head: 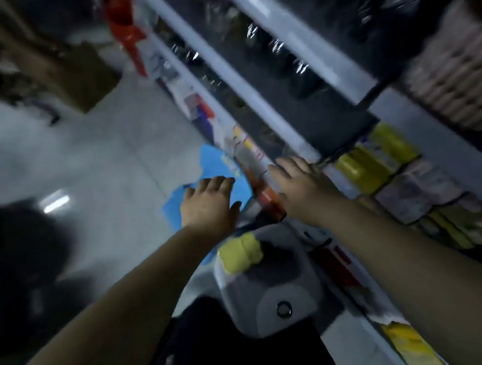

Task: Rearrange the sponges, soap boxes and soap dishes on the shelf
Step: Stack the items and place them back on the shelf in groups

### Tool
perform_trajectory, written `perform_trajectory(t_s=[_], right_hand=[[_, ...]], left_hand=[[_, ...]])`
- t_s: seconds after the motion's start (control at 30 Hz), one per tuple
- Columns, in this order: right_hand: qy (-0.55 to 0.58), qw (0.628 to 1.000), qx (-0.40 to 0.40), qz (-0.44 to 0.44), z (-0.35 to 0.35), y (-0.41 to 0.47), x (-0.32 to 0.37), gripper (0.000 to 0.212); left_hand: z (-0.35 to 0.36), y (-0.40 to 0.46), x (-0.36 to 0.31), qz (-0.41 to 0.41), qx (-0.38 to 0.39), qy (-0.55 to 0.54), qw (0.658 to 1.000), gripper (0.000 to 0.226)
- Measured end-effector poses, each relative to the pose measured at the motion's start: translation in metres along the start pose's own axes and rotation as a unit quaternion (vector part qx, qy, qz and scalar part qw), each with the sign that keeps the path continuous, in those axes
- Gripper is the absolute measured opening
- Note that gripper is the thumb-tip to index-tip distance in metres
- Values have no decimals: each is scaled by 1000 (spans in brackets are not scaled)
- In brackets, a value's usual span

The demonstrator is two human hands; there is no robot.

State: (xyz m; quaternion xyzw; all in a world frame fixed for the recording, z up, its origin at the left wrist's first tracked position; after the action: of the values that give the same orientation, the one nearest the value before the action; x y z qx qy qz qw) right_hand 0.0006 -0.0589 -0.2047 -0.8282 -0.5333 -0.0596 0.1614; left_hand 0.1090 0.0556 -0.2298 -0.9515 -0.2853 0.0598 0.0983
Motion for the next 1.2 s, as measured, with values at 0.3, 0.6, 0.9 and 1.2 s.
perform_trajectory(t_s=[0.3,0.6,0.9,1.2], right_hand=[[-21,969,244,-20,213,26,-20,62],[81,955,282,54,315,22,-50,89],[188,961,166,114,230,20,-26,93],[149,966,-57,204,12,-26,-11,91]], left_hand=[[203,-48,30,-110,206,-7,972,71],[305,-42,17,-162,272,-68,946,100],[218,-16,39,-134,135,-147,971,89],[-4,28,12,57,2,-228,972,73]])
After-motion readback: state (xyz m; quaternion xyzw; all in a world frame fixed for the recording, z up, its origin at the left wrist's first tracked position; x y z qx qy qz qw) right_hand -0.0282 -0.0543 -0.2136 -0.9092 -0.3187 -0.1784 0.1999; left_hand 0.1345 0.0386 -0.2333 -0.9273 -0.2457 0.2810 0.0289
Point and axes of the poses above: each hand's wrist, its own y-axis towards the middle knuckle, its own z-axis out of the palm, x = y × z, the point moved 6 cm from there along y, towards the middle knuckle, and after that the axes turned 9 degrees about y, right-handed, at the moved point
